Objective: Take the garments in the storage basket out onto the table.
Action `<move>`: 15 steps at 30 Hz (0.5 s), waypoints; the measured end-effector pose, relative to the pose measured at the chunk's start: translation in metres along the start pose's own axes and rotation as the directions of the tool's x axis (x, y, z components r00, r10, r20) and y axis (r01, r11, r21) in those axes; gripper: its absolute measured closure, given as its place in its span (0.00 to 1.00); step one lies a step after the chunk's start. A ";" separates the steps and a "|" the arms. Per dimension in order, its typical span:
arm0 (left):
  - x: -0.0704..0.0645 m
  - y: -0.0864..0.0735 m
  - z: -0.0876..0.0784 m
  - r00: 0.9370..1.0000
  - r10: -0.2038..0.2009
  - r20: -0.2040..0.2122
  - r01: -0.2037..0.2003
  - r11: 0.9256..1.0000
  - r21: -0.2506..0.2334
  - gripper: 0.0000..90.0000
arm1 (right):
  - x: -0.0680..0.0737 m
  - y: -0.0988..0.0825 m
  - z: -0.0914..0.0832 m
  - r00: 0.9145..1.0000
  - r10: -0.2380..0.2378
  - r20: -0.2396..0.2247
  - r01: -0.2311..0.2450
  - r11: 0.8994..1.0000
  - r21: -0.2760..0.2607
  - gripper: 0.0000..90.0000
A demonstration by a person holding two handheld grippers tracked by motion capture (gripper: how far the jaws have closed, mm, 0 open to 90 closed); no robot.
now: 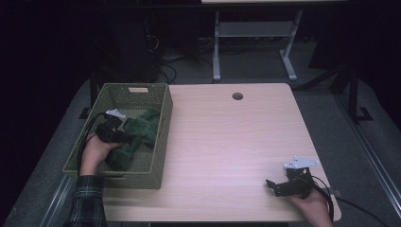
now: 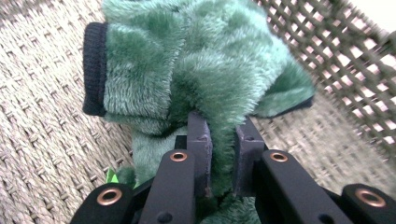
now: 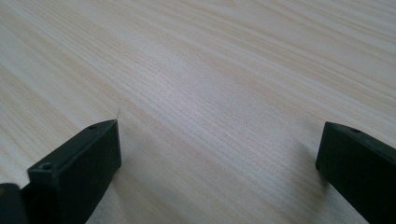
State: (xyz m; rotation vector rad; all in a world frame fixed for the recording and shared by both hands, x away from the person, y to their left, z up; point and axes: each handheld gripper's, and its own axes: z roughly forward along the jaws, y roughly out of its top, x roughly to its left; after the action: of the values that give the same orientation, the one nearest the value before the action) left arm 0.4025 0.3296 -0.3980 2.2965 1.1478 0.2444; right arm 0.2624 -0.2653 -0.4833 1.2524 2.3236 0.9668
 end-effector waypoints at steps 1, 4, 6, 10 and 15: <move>0.000 0.000 -0.002 1.000 -0.005 0.005 0.005 1.000 -0.009 0.89 | 0.000 0.000 0.000 1.000 0.000 0.000 0.000 1.000 0.000 0.00; 0.001 0.001 -0.009 0.999 -0.027 0.024 0.027 0.999 -0.030 0.89 | 0.000 0.000 0.000 1.000 0.001 0.000 -0.001 1.000 0.000 0.00; 0.000 0.001 -0.015 0.999 -0.035 0.036 0.037 0.998 -0.057 0.89 | 0.000 0.000 0.000 1.000 -0.001 0.000 0.001 1.000 -0.001 0.00; -0.002 0.004 -0.026 0.997 -0.050 0.065 0.057 0.992 -0.111 0.89 | 0.000 0.000 0.000 1.000 -0.001 0.000 0.001 1.000 -0.001 0.00; -0.005 0.007 -0.041 0.991 -0.076 0.106 0.094 0.980 -0.177 0.89 | 0.000 0.000 0.000 1.000 0.000 0.000 0.000 1.000 0.000 0.00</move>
State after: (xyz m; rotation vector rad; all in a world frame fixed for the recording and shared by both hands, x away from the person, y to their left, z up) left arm 0.3887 0.3387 -0.3600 2.0721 1.1232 0.1925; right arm 0.2624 -0.2653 -0.4833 1.2520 2.3233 0.9669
